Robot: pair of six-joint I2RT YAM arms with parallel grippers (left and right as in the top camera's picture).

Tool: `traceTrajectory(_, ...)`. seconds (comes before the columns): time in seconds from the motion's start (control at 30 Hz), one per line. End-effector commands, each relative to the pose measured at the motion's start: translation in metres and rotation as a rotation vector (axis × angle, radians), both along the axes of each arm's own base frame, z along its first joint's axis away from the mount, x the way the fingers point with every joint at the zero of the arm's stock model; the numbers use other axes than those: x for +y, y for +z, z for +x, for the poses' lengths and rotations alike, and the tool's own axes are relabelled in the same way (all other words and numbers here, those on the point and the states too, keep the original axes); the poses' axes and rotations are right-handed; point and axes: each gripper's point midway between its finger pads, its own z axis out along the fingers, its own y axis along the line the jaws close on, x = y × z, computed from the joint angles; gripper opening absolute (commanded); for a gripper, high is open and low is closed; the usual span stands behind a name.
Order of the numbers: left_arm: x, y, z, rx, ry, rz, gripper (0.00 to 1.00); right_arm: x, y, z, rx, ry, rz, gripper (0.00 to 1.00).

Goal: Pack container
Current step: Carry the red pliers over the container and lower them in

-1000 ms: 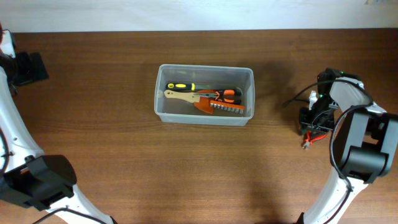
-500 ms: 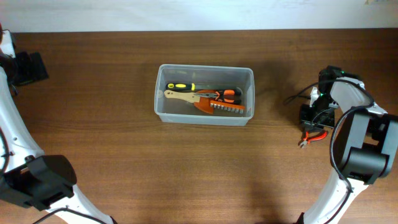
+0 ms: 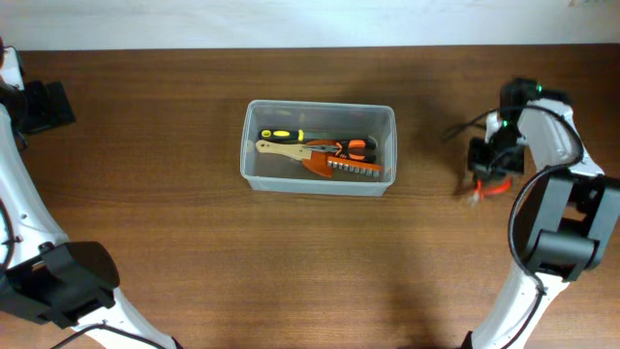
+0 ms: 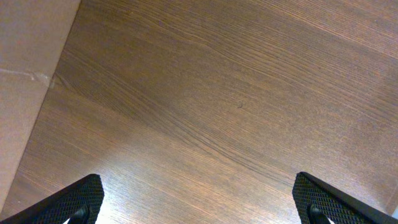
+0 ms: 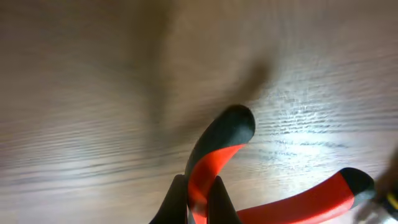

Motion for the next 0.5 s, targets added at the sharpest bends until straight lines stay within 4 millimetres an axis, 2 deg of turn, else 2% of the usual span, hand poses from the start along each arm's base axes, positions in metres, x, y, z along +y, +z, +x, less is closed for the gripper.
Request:
traceTrajectory(0.0,-0.001,0.016,-0.002,-0.042,0.008,0.009,0.99,0.035,0.069,0.029,-0.176,0.117,-0.012,0.04)
traceTrajectory(0.13,-0.001,0.016,-0.002,-0.042,0.008,0.009,0.99,0.093,0.122,0.043,-0.283,0.349,-0.021,0.04)
traceTrajectory(0.2,-0.001,0.016,-0.002,-0.042,0.008,0.009,0.99,0.132,0.146,0.046,-0.344,0.51,-0.024,0.04)
traceTrajectory(0.3,-0.001,0.016,-0.002,-0.042,0.008,0.009,0.99,0.19,0.173,0.047,-0.439,0.764,-0.032,0.04)
traceTrajectory(0.4,-0.001,0.016,-0.002,-0.042,0.008,0.009,0.99,0.241,0.183,0.044,-0.514,1.021,-0.047,0.04)
traceTrajectory(0.47,-0.001,0.016,-0.002,-0.042,0.008,0.009,0.99,0.273,0.181,0.041,-0.548,1.194,-0.058,0.04)
